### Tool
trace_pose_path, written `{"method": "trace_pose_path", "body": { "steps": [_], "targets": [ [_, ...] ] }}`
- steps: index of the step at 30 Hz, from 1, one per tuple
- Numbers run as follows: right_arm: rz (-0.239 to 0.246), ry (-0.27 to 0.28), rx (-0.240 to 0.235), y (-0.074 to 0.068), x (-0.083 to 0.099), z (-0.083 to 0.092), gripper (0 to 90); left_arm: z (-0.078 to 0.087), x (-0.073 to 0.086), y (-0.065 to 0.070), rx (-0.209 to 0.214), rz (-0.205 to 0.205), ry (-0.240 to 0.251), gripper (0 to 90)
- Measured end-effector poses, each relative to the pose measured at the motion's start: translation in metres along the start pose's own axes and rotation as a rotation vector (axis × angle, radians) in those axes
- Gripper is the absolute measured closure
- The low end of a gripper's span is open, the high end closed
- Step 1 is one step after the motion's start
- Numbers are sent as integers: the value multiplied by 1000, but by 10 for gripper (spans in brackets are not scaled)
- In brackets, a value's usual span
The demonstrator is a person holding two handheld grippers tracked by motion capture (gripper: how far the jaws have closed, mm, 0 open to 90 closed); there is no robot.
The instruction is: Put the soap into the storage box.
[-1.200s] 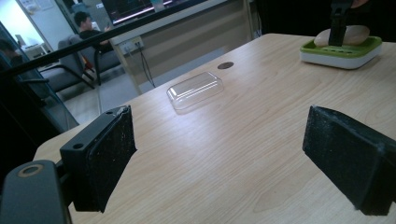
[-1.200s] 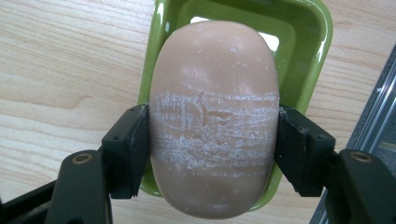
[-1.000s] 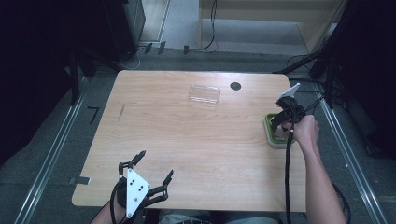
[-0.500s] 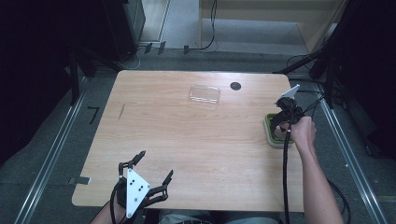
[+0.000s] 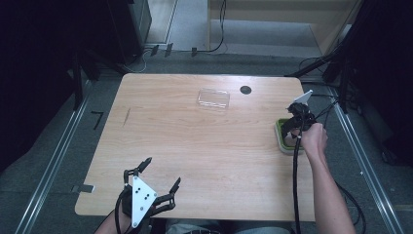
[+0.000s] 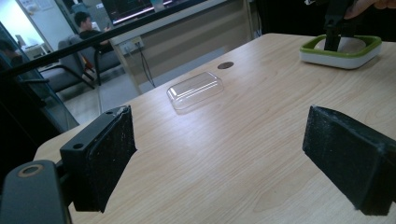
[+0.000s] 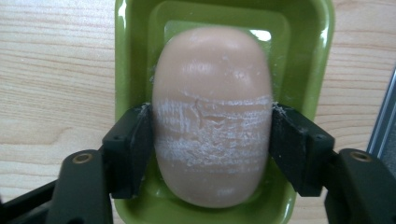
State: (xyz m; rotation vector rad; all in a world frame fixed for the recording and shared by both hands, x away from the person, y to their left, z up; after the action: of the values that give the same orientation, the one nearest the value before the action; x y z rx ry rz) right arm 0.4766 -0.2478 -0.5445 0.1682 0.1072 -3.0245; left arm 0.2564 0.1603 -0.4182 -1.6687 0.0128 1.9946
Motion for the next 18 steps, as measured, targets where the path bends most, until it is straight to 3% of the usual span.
{"method": "trace_pose_path", "body": {
  "steps": [9, 18],
  "targets": [
    [4, 5, 8, 2, 3, 4, 288, 0, 0, 0, -1, 1, 2, 99],
    [38, 19, 1, 0, 11, 13, 175, -1, 0, 0, -5, 3, -1, 100]
  ]
}}
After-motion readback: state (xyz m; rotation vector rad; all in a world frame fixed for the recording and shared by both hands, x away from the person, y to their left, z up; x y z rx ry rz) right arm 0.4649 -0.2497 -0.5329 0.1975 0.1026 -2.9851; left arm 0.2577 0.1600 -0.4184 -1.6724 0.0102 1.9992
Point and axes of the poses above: each handheld gripper's, and its own axes: z roughly backward along the jaws, x roughly out of its underside, y roughly to its right, the point moved 10 cm from there along -z, roughly forward along the jaws, and after that the axes turned 3 degrees about -x, right-handed, at the moved point
